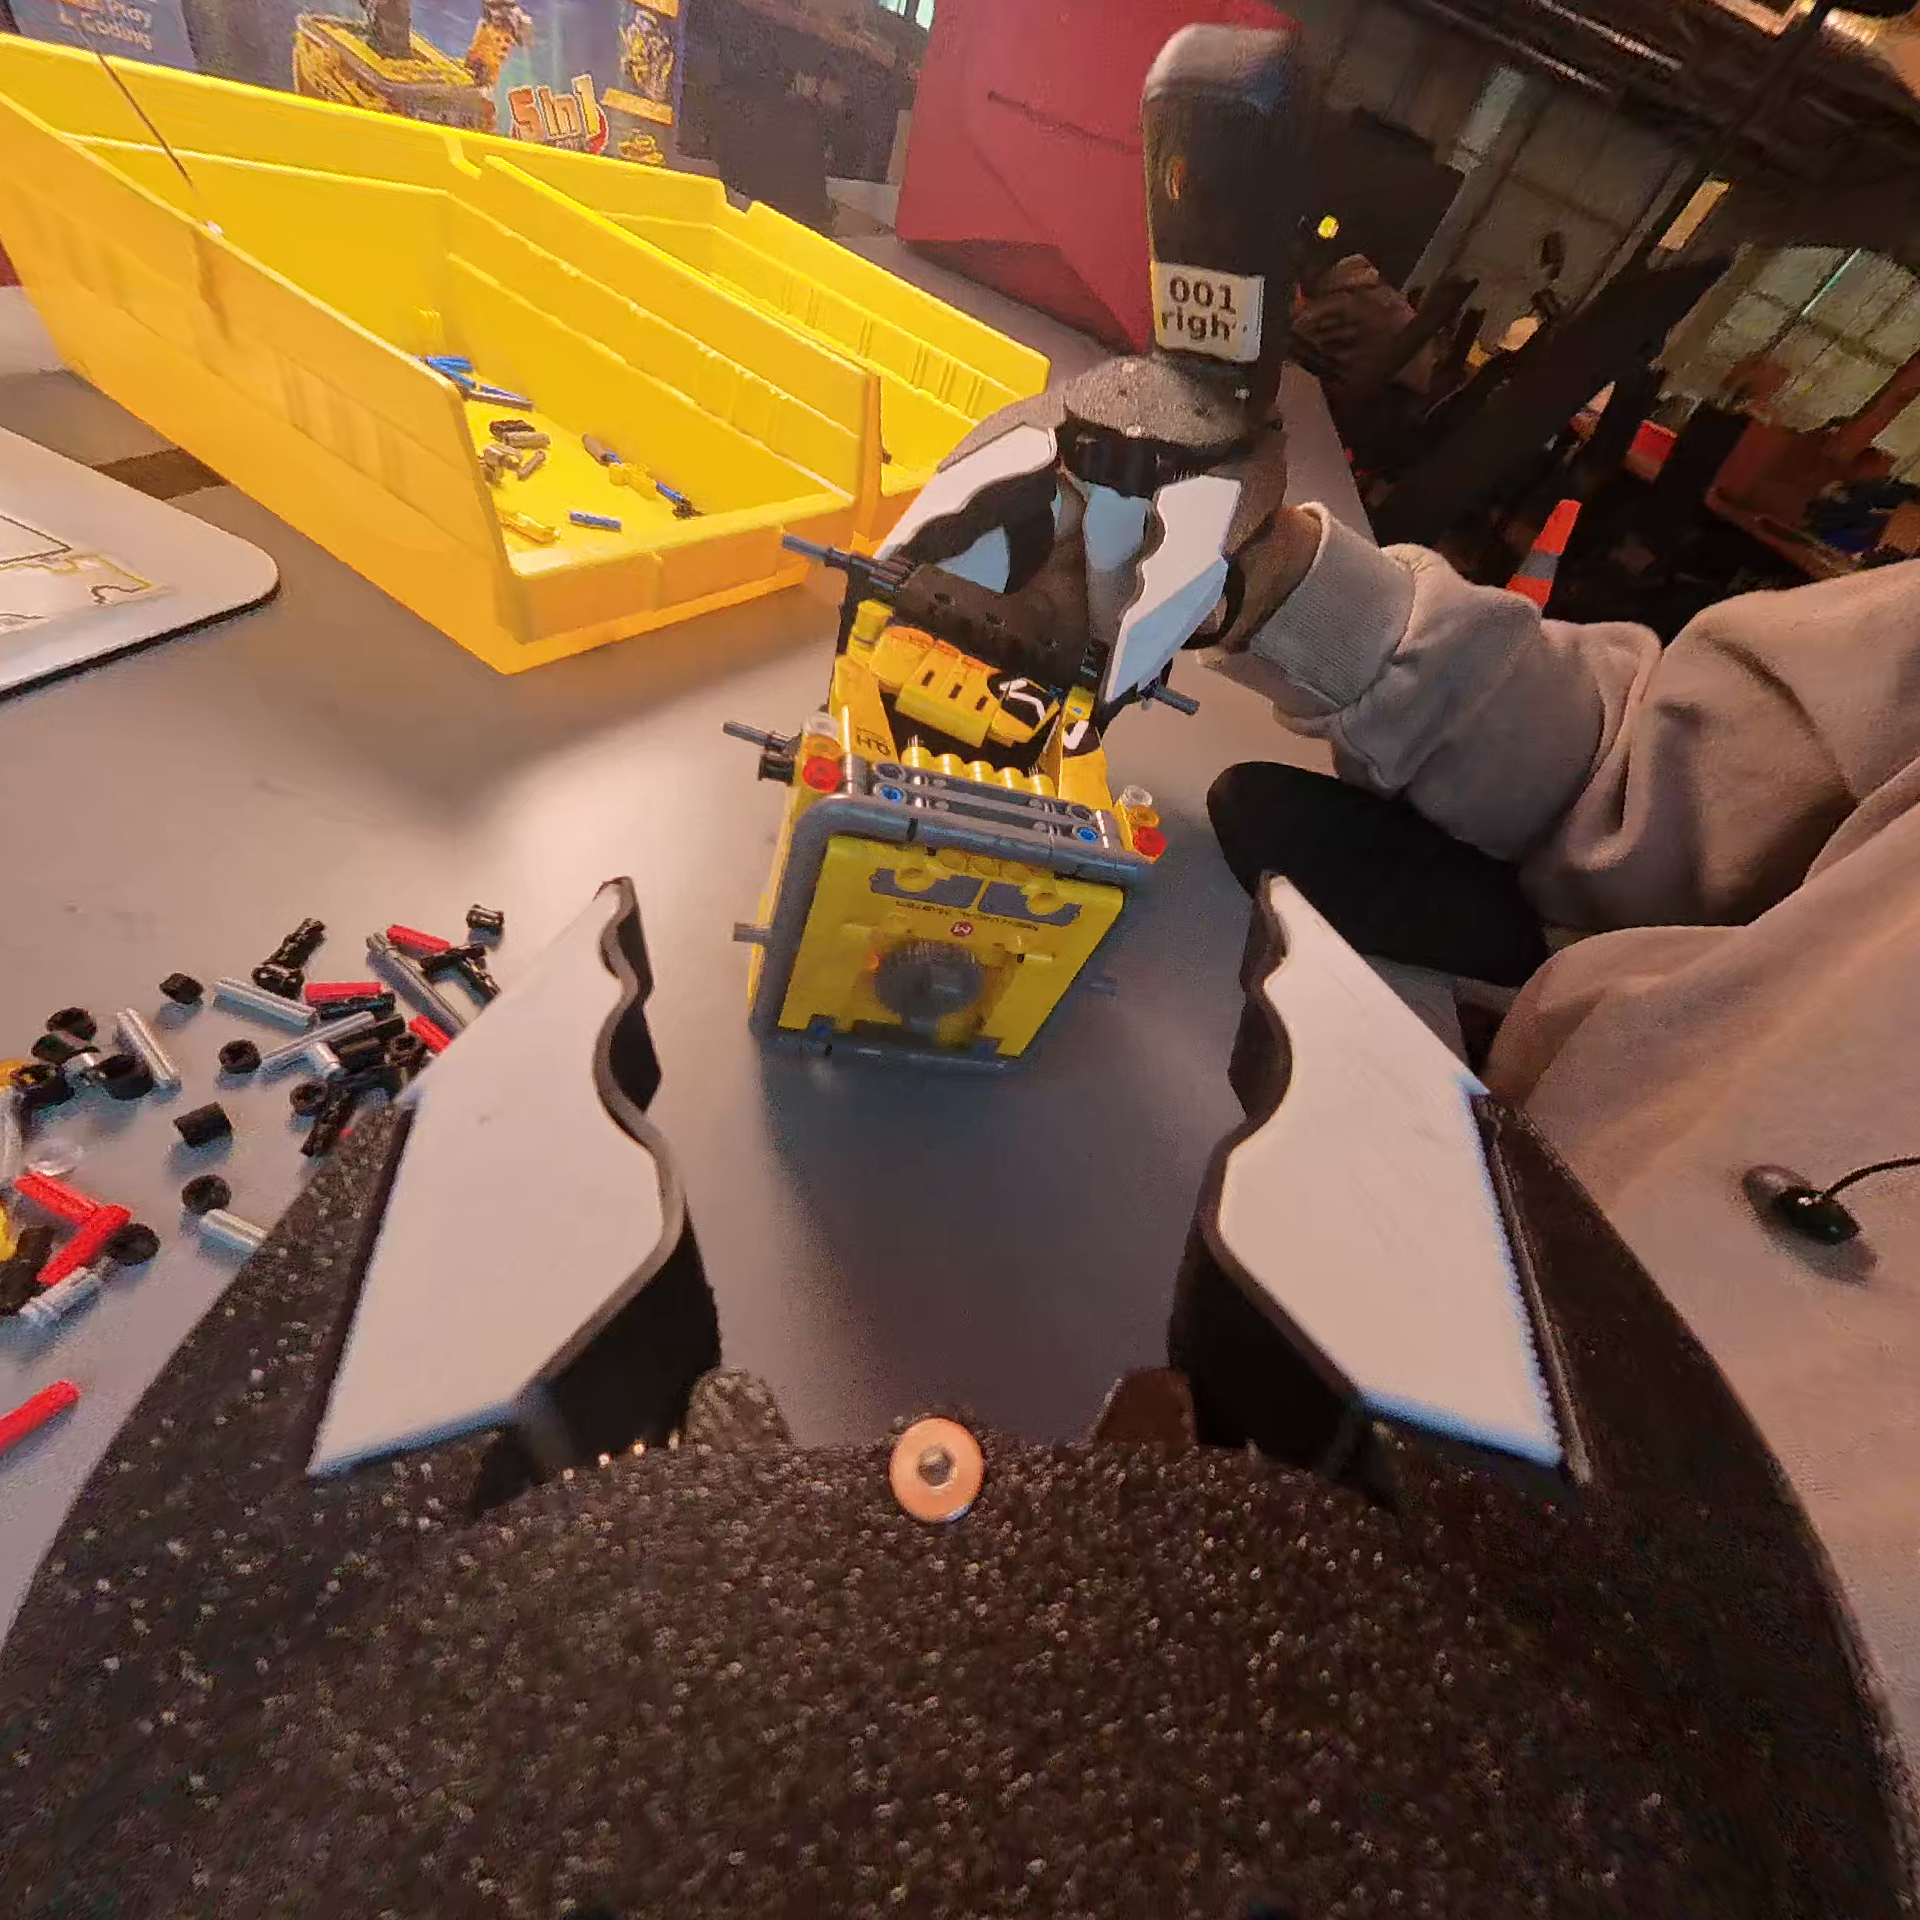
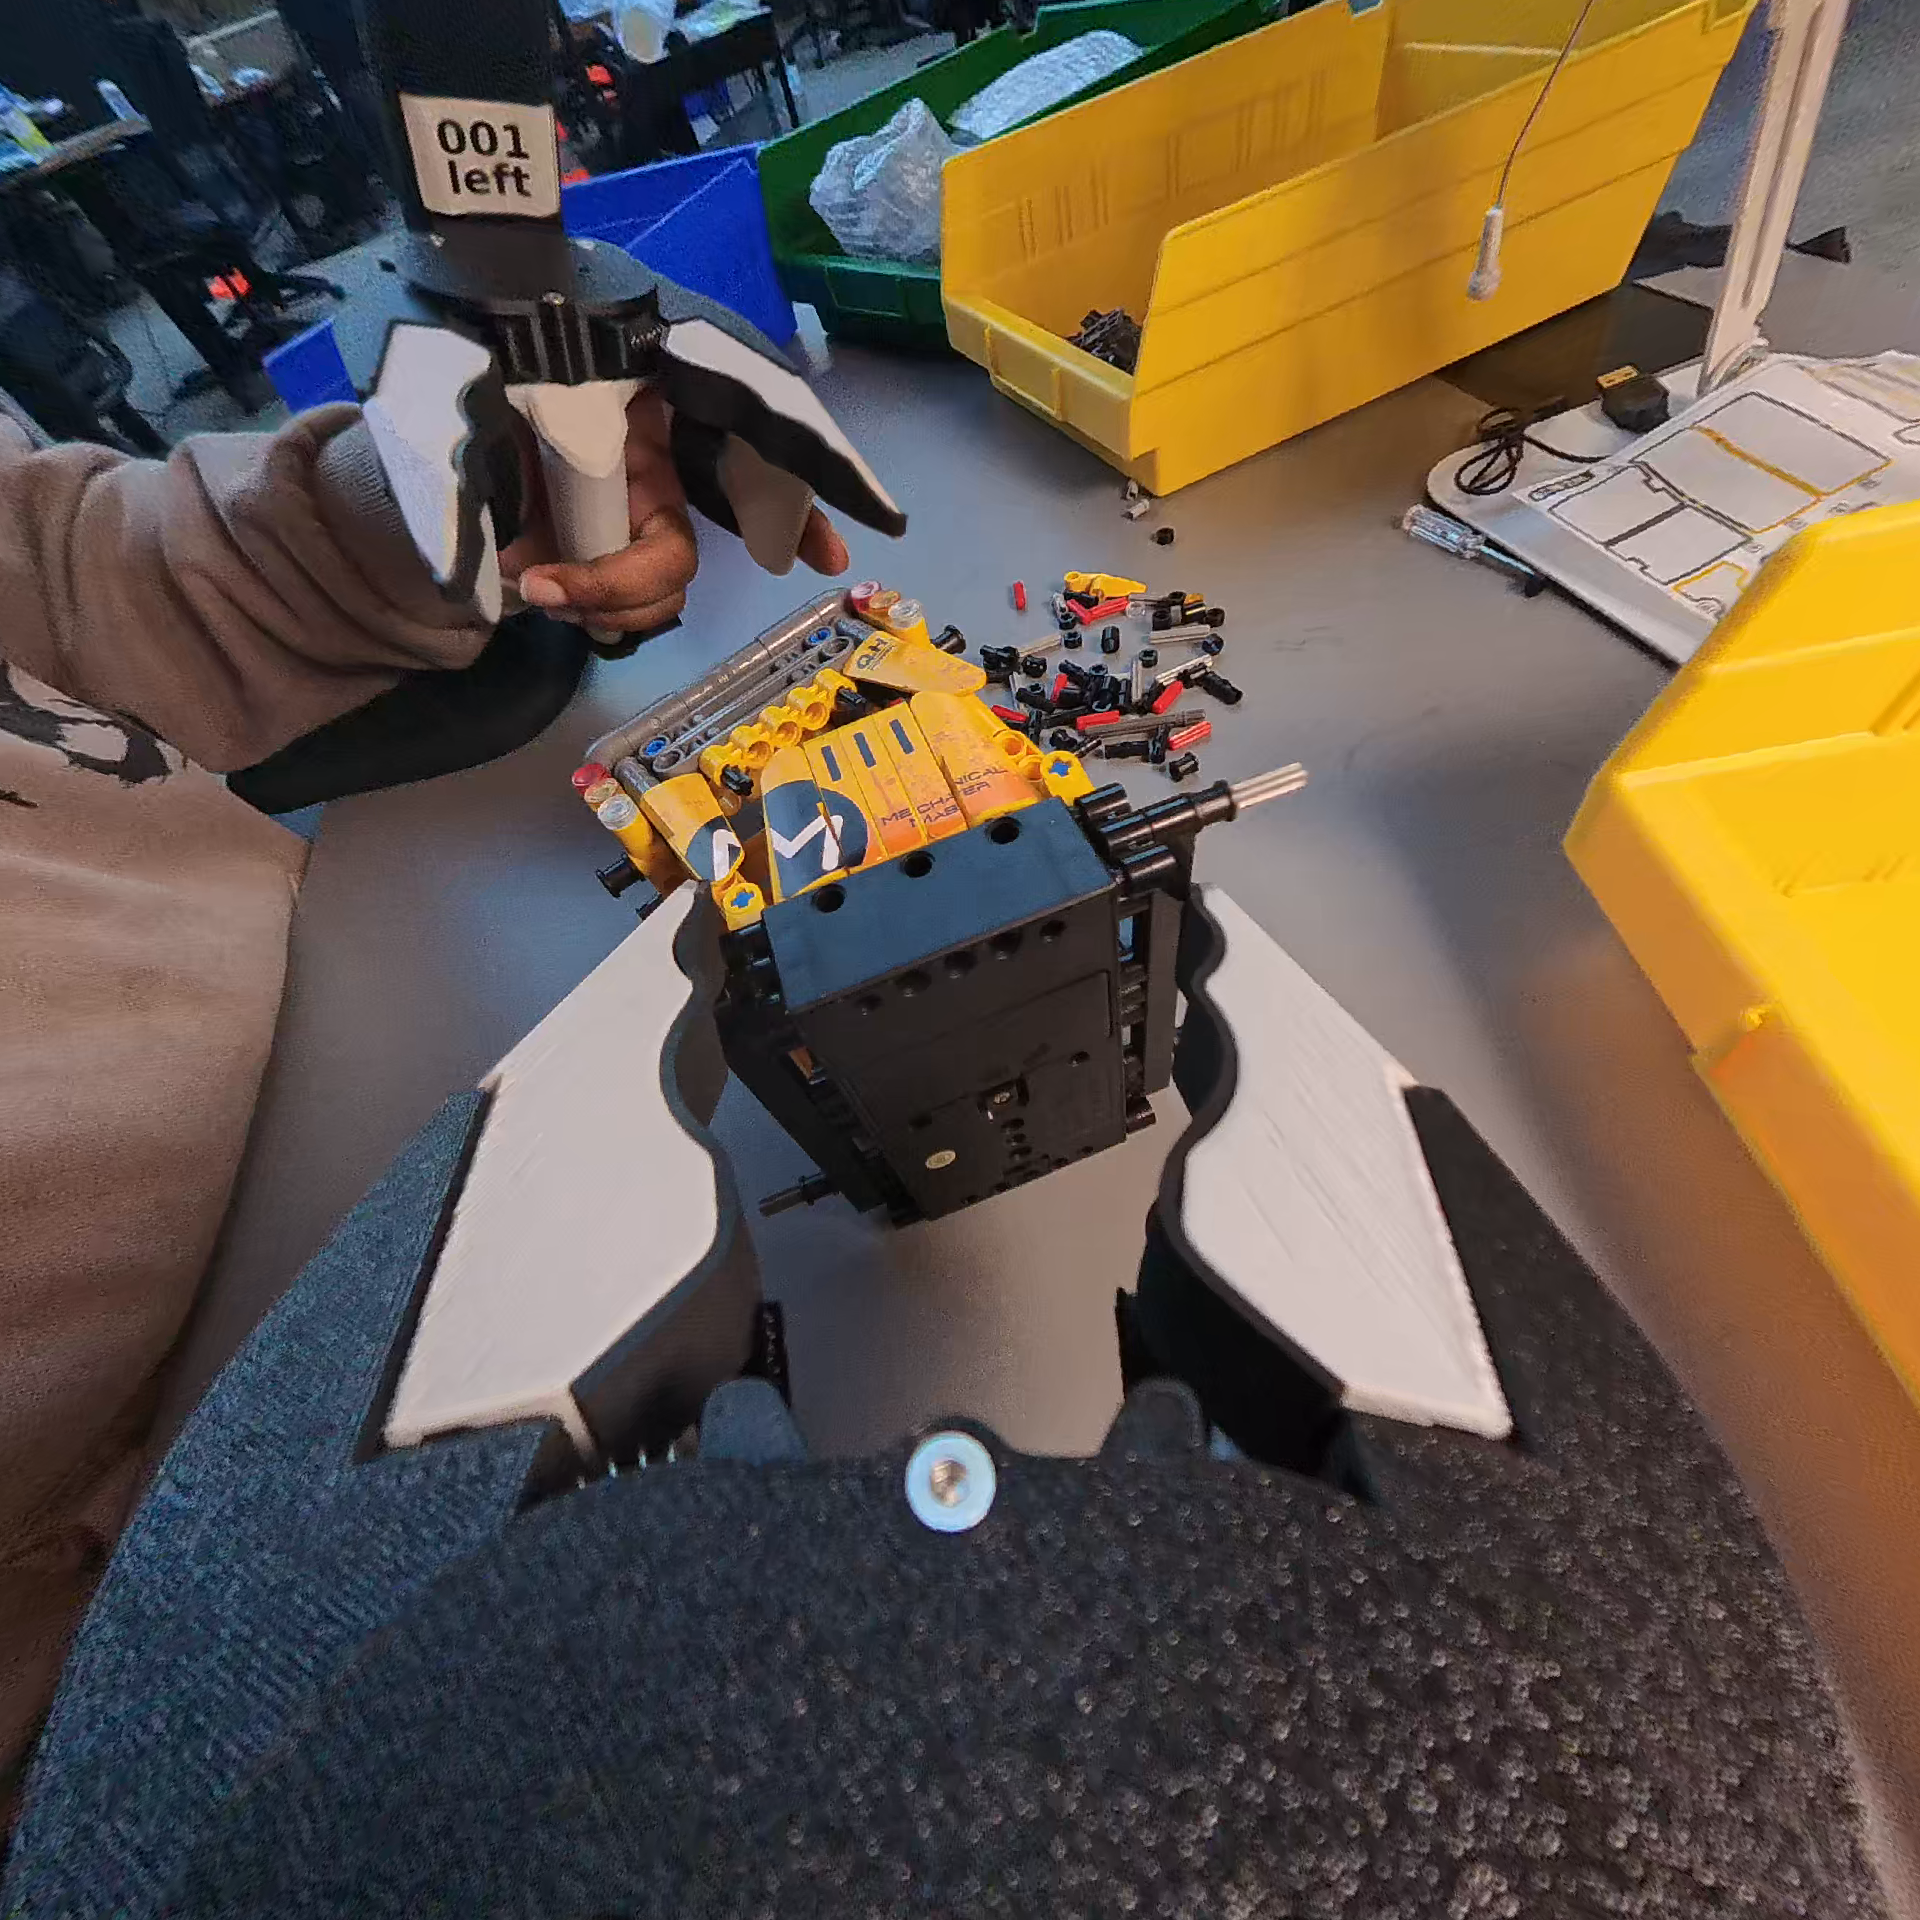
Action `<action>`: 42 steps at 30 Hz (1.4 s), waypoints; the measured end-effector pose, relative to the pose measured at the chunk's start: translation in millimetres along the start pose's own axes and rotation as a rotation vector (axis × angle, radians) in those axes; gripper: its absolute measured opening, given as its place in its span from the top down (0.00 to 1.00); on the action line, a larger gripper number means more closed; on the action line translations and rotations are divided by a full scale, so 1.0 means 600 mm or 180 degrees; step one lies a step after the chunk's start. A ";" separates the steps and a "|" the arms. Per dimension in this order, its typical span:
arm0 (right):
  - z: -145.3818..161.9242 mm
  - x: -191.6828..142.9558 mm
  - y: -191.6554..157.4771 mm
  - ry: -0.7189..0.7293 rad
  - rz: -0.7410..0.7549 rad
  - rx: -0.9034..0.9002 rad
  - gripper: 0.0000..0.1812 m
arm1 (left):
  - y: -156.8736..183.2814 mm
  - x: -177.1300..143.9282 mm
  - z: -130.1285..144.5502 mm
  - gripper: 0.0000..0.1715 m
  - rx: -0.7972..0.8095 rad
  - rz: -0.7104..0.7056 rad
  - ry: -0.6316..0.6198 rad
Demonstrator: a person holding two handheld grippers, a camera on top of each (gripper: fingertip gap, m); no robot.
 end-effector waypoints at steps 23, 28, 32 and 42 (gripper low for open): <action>0.021 -0.018 0.010 0.0793 -0.0349 0.1089 0.79 | 0.001 0.096 0.019 0.38 0.0384 0.0151 -0.0552; 0.018 -0.018 0.007 0.0746 -0.0304 0.1040 0.77 | 0.001 0.095 0.018 0.38 0.0407 0.0118 -0.0538; 0.015 -0.014 -0.007 0.0685 -0.0325 0.0919 0.68 | 0.001 0.089 0.013 0.38 0.0421 0.0103 -0.0465; 0.019 0.009 -0.012 0.0649 -0.0447 0.1116 0.70 | 0.027 0.065 -0.002 0.38 0.1393 -0.0204 -0.0215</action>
Point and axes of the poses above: each gripper's, where its closed fingertips meet, x out along the fingers, z out of its underside, y = z × x across the jaws, the point moved 7 cm from there along -x, back along the fingers, and after that the axes turned 1 degree about -x, right-handed, at the moved point
